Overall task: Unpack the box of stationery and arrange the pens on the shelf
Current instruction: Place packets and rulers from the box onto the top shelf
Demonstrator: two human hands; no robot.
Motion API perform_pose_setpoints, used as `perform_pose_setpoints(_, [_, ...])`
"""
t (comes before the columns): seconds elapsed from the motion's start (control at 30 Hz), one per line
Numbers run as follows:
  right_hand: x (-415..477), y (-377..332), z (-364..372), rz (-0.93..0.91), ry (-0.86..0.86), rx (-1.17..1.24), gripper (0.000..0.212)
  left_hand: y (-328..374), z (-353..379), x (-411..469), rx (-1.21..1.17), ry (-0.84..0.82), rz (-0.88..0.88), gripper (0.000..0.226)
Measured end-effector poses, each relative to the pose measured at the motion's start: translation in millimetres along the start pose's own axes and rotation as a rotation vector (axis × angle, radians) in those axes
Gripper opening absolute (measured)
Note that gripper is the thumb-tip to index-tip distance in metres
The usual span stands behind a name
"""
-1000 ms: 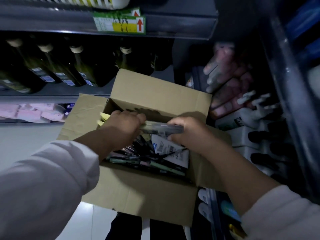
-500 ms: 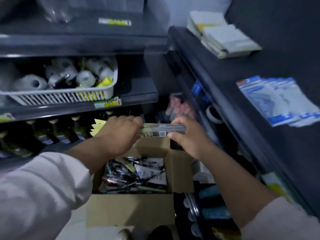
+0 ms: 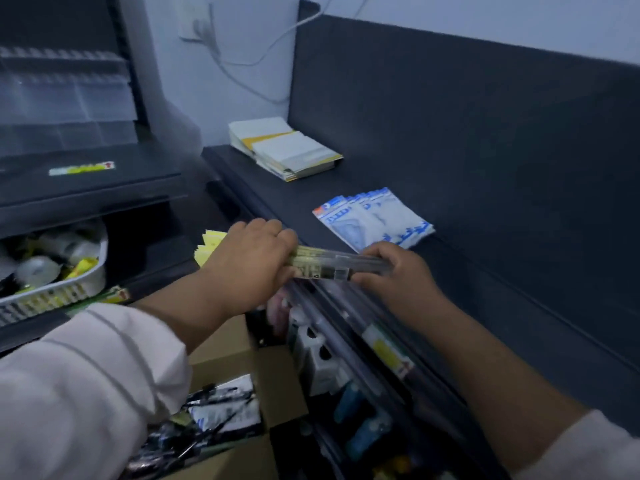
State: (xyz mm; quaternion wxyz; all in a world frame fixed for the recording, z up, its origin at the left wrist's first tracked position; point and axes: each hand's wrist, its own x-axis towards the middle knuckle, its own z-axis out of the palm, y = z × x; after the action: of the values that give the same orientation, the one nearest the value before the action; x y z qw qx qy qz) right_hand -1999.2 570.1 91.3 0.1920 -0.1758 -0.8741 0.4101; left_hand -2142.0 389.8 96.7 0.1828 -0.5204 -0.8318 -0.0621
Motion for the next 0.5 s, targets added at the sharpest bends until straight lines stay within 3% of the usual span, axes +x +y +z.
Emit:
perform_pose_setpoints(0.27, [-62.5, 77.5, -122.7, 0.215, 0.066, -0.190, 0.024, 136.3, 22.9, 71.8, -0.168, -0.116, 0.200, 0.034])
perform_pose_setpoints(0.5, [-110.0, 141.2, -177.4, 0.355, 0.108, -0.259, 0.019, 233.5, 51.7, 113.5, -0.113, -0.238, 0.277, 0.037])
